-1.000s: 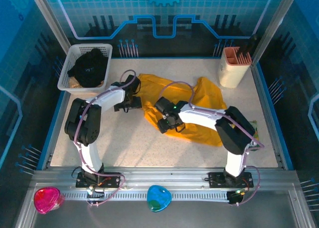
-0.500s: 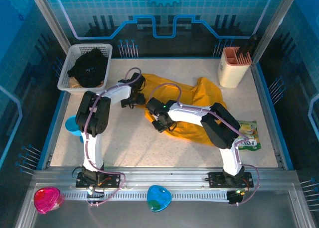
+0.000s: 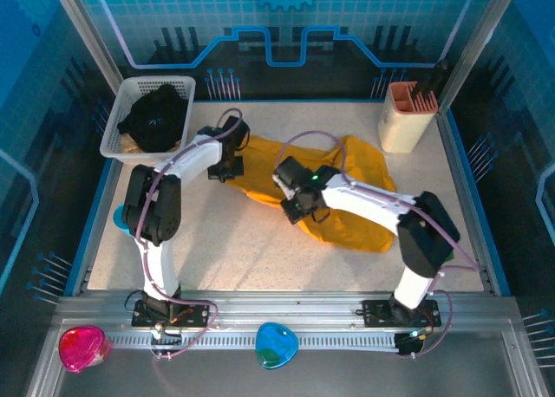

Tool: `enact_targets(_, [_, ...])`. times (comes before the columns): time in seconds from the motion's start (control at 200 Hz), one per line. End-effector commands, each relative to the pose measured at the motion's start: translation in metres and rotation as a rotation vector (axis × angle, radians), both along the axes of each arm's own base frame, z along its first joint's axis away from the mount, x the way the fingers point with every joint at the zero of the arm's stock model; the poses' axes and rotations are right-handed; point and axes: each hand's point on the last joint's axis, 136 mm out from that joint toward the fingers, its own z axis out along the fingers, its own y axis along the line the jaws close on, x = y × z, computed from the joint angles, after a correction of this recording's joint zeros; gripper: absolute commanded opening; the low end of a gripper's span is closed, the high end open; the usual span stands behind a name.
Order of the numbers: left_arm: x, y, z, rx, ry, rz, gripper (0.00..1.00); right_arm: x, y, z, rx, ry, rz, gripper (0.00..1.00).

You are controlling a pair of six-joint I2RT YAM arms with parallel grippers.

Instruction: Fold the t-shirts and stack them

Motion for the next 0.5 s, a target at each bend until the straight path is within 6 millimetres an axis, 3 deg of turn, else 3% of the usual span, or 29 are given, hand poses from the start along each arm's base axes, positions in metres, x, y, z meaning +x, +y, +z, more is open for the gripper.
enact_targets(0.0, [0.011, 0.000, 0.015, 0.046, 0.049, -0.090, 0.12, 0.014, -0.023, -0.005, 0.051, 0.064, -0.039, 0.00])
enact_targets(0.06, [0.033, -0.007, 0.013, 0.052, 0.052, -0.107, 0.25, 0.032, -0.035, -0.006, 0.069, 0.074, -0.084, 0.00])
enact_targets(0.12, [0.057, -0.012, 0.010, 0.064, 0.049, -0.114, 0.52, 0.051, -0.047, -0.011, 0.045, 0.071, -0.127, 0.00])
enact_targets(0.255, [0.091, -0.033, 0.005, 0.012, 0.032, -0.127, 0.82, 0.089, -0.085, -0.033, -0.088, 0.069, -0.223, 0.00])
enact_targets(0.395, [0.087, -0.045, 0.023, 0.001, -0.017, -0.134, 0.86, 0.113, -0.112, -0.050, -0.120, 0.081, -0.330, 0.00])
enact_targets(0.495, [0.066, -0.046, 0.030, -0.030, -0.033, -0.128, 0.86, 0.123, -0.121, -0.057, -0.094, 0.087, -0.391, 0.00])
